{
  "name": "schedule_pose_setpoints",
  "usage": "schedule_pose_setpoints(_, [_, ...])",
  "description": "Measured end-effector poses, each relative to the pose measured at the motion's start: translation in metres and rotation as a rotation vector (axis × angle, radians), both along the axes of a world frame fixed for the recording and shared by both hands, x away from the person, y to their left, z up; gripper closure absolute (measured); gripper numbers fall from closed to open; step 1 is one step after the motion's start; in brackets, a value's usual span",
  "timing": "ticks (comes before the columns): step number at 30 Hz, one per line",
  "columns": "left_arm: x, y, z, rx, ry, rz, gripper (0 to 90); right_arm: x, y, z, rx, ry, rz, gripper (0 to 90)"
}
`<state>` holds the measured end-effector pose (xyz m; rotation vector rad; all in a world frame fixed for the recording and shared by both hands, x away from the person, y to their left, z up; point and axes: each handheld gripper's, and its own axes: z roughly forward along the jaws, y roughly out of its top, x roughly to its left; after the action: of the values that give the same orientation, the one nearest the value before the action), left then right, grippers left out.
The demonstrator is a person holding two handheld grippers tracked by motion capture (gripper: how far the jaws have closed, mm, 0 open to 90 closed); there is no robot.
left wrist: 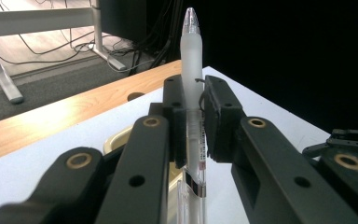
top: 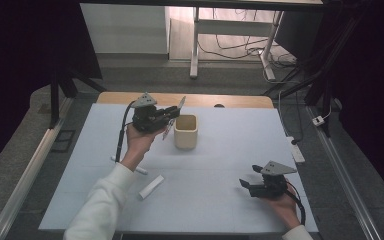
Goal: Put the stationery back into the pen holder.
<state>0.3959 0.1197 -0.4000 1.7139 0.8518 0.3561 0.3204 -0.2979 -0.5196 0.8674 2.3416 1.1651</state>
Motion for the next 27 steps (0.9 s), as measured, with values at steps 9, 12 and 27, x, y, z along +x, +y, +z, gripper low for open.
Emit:
schedule_pose_setpoints(9, [0.012,-0.007,0.004,-0.005,0.003,0.001,78.8,0.0,0.0,0.0,0.0,0.002,-0.001,23.8])
schedule_pose_setpoints(12, [0.017,-0.01,0.005,-0.007,0.0,0.009,78.8,0.001,0.0,-0.001,-0.001,0.002,-0.002,23.8])
schedule_pose_setpoints(27, [0.043,-0.031,0.004,-0.005,-0.009,0.019,78.7,0.001,0.0,-0.001,0.004,0.006,0.003,23.8])
